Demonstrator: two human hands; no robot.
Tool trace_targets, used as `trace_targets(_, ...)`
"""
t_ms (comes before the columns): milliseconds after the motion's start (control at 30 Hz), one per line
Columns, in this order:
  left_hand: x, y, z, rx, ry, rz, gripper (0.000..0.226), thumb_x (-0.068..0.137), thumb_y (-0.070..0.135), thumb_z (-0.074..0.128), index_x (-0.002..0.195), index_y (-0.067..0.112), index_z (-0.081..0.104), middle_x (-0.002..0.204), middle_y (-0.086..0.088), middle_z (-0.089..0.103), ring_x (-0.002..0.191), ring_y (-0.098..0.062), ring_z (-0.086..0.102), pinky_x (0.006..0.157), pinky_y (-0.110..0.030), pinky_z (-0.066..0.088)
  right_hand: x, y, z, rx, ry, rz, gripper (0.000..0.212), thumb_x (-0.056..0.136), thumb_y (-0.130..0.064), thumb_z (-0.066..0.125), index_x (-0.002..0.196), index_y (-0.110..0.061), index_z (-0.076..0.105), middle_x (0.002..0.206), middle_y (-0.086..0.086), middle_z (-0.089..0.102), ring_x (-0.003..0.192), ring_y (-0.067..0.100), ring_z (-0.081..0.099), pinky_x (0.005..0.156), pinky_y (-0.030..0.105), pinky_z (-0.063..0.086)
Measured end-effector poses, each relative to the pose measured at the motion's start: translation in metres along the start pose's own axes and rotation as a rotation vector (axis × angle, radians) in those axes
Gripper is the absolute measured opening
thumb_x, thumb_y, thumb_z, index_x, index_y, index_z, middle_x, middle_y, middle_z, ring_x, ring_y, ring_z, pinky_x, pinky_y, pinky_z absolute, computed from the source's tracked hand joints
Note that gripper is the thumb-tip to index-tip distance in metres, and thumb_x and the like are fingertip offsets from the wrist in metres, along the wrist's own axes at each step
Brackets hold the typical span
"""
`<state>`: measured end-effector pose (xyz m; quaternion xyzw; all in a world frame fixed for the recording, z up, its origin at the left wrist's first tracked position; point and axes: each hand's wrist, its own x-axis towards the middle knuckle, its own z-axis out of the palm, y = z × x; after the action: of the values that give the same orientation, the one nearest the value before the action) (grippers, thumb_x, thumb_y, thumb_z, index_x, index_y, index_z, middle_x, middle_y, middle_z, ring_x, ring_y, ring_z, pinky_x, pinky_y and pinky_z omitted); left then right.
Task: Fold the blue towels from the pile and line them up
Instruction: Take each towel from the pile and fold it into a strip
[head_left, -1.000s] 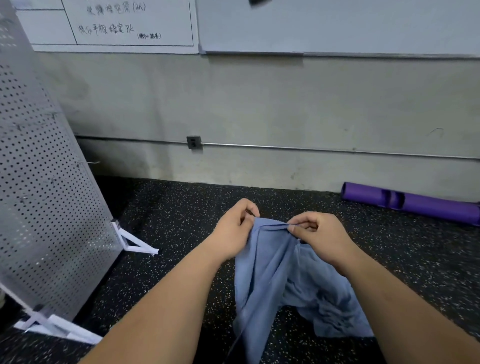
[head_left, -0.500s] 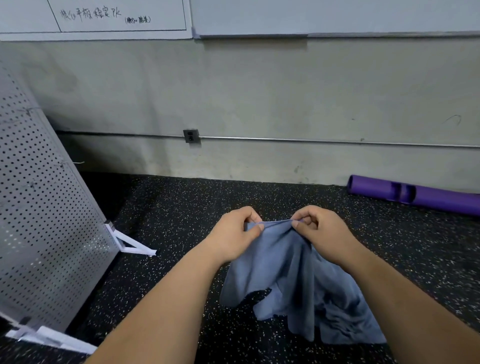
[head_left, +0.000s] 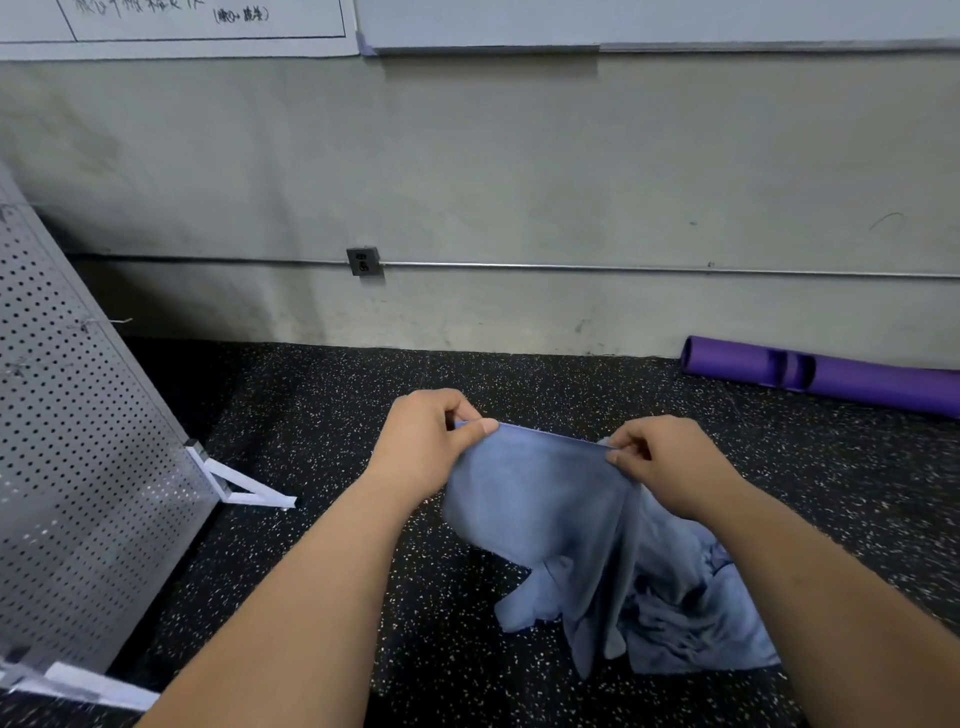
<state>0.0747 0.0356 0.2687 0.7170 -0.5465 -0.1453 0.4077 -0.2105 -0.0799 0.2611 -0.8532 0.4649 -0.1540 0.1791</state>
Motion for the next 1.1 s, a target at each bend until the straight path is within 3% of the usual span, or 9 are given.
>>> trace_targets(133,-0.003,0.006,-0.001,0.006,0.095,-0.001,0.023,0.085,0.039,0.088,0.072,0.026,0.074,0.069,0.010,0.070,0.067,-0.007,0.063,0.064,-0.028,0.051,-0.001,0.011,0.005,-0.123,0.022,0.099,0.022,0.098,-0.032,0.072,0.077,-0.036,0.064,0.075,-0.013,0.068,0.070,0.006,0.062,0.064,0.031,0.049)
trace_targets(267,-0.007,0.008,0.000,0.060,0.163,-0.013,0.026,0.087,0.040,0.085,0.071,0.026,0.070,0.066,0.008,0.065,0.065,-0.011,0.060,0.063,-0.031,0.048,-0.006,0.010,0.004,-0.181,0.069,0.178,0.019,0.099,-0.033,0.063,0.080,-0.034,0.063,0.073,-0.012,0.067,0.067,0.011,0.062,0.061,0.033,0.052)
trace_targets(400,-0.009,0.011,0.005,0.030,0.174,0.011,0.011,0.091,0.034,0.082,0.084,0.029,0.075,0.073,0.013,0.068,0.069,-0.001,0.061,0.068,-0.024,0.049,-0.006,-0.001,0.006,0.060,0.070,0.085,0.016,0.098,-0.028,0.059,0.087,-0.034,0.068,0.071,-0.010,0.068,0.068,0.010,0.061,0.064,0.031,0.047)
trace_targets(467,-0.011,0.016,0.008,-0.059,0.125,0.055,0.008,0.091,0.030,0.083,0.097,0.030,0.077,0.074,0.010,0.068,0.064,-0.001,0.058,0.066,-0.016,0.045,-0.007,-0.010,0.006,0.169,0.041,0.026,0.018,0.102,-0.026,0.060,0.090,-0.036,0.070,0.072,-0.007,0.069,0.062,0.005,0.056,0.060,0.023,0.043)
trace_targets(533,-0.012,0.021,0.013,-0.103,0.042,0.100,0.019,0.091,0.028,0.083,0.109,0.030,0.078,0.075,0.008,0.067,0.061,0.000,0.055,0.065,-0.013,0.044,-0.006,-0.019,0.005,0.269,0.037,-0.027,0.020,0.104,-0.024,0.061,0.092,-0.037,0.070,0.076,-0.004,0.069,0.062,0.004,0.053,0.060,0.019,0.042)
trace_targets(700,-0.013,0.034,0.034,-0.142,-0.166,0.171,0.035,0.090,0.033,0.084,0.124,0.033,0.075,0.078,0.006,0.071,0.073,-0.010,0.066,0.077,-0.026,0.055,-0.005,-0.033,0.006,0.380,0.026,-0.090,0.018,0.102,-0.019,0.067,0.092,-0.033,0.073,0.067,-0.020,0.064,0.059,0.001,0.051,0.059,0.013,0.040)
trace_targets(933,-0.008,0.037,0.048,-0.088,-0.229,0.163,0.002,0.092,0.030,0.081,0.093,0.029,0.081,0.068,0.011,0.065,0.060,-0.001,0.053,0.063,-0.026,0.049,-0.005,-0.036,0.009,0.437,0.036,-0.114,0.011,0.099,-0.022,0.073,0.094,-0.030,0.078,0.075,-0.018,0.071,0.062,-0.001,0.052,0.062,0.013,0.042)
trace_targets(1100,-0.007,0.037,0.048,-0.047,-0.229,0.177,0.011,0.095,0.026,0.076,0.084,0.028,0.074,0.060,0.014,0.058,0.060,-0.004,0.052,0.067,-0.032,0.052,-0.007,-0.034,0.009,0.423,0.077,-0.116,0.013,0.099,-0.022,0.074,0.095,-0.035,0.077,0.085,-0.012,0.074,0.069,-0.001,0.060,0.067,0.012,0.046)
